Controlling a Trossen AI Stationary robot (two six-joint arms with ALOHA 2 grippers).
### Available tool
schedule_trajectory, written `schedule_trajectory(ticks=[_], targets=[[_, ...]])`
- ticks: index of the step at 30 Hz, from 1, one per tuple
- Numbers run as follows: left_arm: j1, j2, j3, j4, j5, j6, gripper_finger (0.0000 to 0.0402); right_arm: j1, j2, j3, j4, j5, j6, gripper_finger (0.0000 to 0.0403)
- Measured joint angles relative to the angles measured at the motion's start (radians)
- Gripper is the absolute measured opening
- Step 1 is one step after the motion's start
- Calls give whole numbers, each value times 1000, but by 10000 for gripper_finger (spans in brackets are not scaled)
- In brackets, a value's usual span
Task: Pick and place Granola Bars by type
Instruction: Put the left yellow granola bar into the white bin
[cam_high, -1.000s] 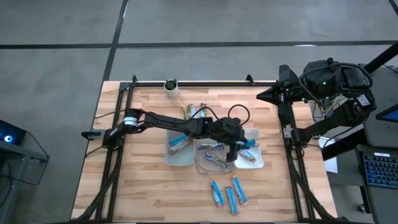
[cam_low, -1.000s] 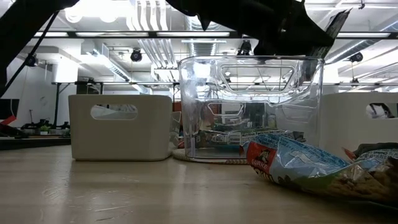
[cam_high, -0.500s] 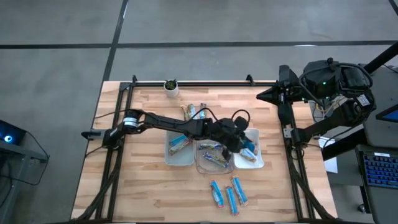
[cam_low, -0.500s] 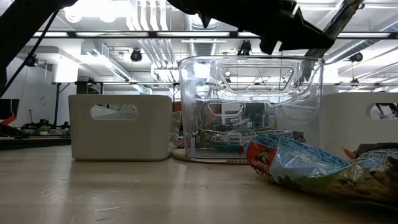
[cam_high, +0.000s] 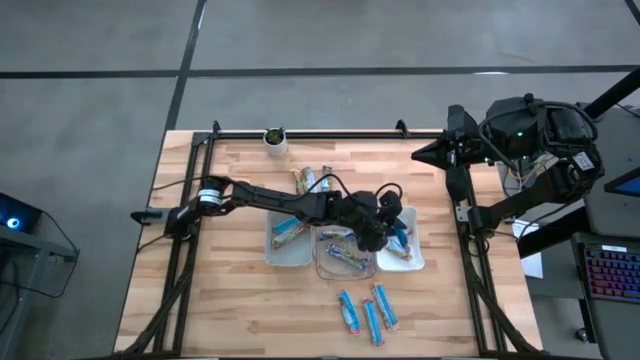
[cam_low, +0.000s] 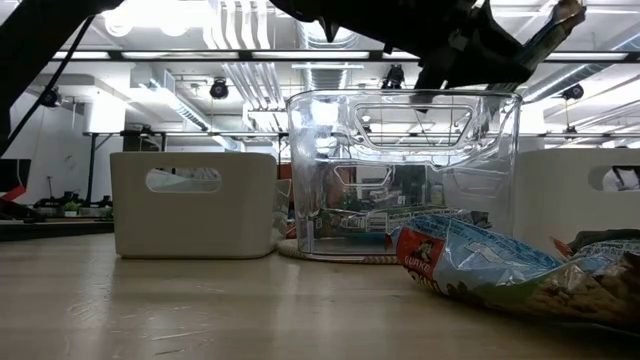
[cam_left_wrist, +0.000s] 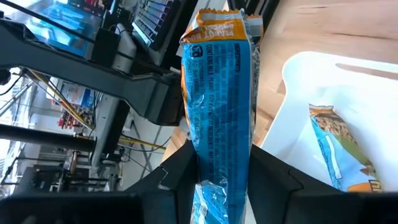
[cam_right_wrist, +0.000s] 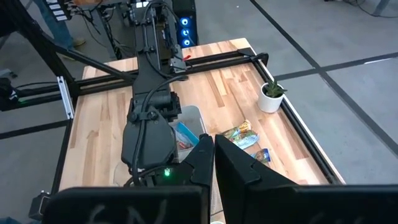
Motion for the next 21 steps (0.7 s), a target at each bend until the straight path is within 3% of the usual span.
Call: schedule_trajectory(ticks=[21], targets=[[0,0,-12,-84,43,84,106,0,0,-5,2,0,26,9]])
